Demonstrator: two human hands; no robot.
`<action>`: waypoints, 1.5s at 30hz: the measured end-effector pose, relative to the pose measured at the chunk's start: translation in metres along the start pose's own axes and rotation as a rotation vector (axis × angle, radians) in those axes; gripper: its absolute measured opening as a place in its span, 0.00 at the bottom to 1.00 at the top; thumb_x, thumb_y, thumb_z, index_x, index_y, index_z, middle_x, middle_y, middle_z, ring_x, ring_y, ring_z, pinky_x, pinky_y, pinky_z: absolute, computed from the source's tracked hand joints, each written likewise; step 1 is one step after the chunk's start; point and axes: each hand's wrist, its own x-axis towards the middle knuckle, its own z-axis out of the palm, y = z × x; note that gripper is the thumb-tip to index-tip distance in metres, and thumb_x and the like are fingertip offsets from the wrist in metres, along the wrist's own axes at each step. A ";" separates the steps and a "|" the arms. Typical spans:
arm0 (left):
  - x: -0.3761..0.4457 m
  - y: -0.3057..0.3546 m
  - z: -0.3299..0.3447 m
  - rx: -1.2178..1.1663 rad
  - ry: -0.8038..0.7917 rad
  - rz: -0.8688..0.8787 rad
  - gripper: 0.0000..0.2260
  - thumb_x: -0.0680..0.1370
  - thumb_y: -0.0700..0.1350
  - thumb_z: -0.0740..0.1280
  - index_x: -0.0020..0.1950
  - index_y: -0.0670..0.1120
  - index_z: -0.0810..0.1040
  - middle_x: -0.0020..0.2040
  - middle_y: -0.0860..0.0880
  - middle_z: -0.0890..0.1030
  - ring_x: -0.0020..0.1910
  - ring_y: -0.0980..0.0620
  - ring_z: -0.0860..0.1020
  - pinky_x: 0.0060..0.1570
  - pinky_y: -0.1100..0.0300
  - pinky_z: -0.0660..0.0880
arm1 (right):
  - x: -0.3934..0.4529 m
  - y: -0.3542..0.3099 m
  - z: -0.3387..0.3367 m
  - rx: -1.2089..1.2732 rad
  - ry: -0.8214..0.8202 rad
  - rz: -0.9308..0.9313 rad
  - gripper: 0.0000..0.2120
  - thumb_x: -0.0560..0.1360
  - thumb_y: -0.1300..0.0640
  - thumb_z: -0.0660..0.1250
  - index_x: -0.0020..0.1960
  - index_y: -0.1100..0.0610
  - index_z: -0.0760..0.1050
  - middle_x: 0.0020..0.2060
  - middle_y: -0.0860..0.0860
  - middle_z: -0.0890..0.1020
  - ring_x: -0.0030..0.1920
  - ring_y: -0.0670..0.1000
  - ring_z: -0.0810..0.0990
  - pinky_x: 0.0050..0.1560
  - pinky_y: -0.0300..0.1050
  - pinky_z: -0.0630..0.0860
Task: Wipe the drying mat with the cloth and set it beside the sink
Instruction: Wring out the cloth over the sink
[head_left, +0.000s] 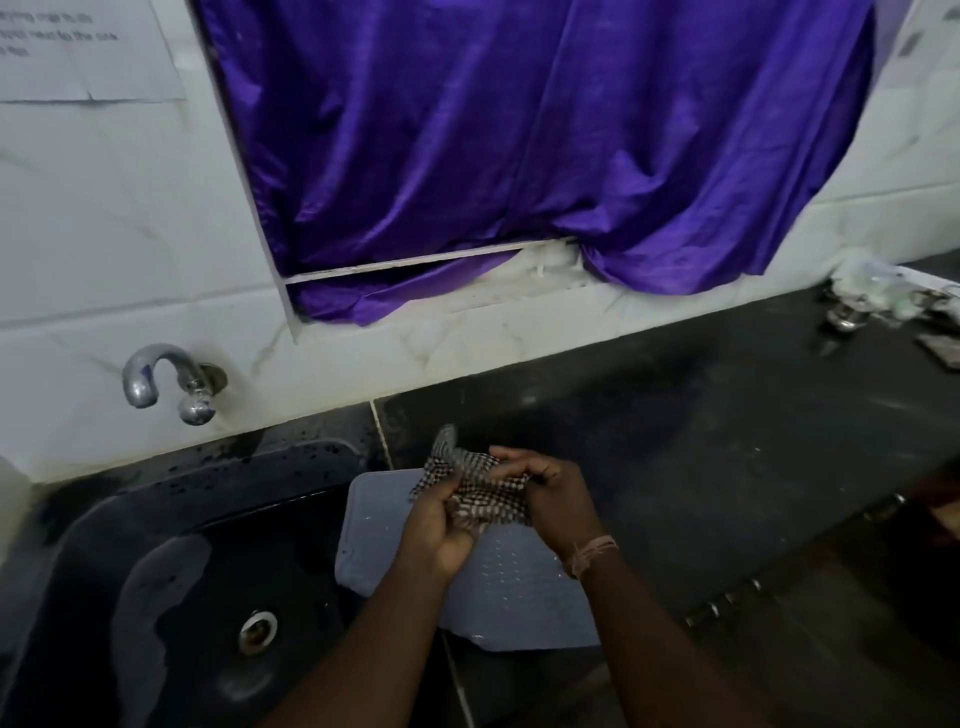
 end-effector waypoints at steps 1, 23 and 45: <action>0.003 -0.002 0.002 -0.019 0.013 -0.026 0.18 0.82 0.40 0.60 0.72 0.35 0.69 0.67 0.33 0.75 0.57 0.38 0.78 0.51 0.44 0.77 | -0.002 0.000 -0.004 -0.052 0.013 -0.049 0.20 0.67 0.82 0.56 0.43 0.68 0.83 0.57 0.54 0.83 0.59 0.48 0.80 0.57 0.38 0.77; 0.117 -0.189 0.118 0.852 0.046 -0.221 0.12 0.81 0.35 0.60 0.64 0.41 0.75 0.55 0.42 0.82 0.52 0.43 0.81 0.41 0.52 0.79 | 0.001 0.122 -0.195 0.142 0.677 0.352 0.11 0.75 0.72 0.66 0.55 0.63 0.78 0.48 0.60 0.83 0.45 0.53 0.81 0.40 0.34 0.79; 0.145 -0.182 0.078 1.767 0.172 0.326 0.09 0.80 0.45 0.64 0.54 0.50 0.83 0.54 0.51 0.84 0.50 0.53 0.79 0.53 0.61 0.74 | 0.053 0.145 -0.158 -1.133 0.114 0.139 0.09 0.77 0.56 0.59 0.52 0.51 0.76 0.51 0.51 0.78 0.52 0.52 0.74 0.57 0.44 0.69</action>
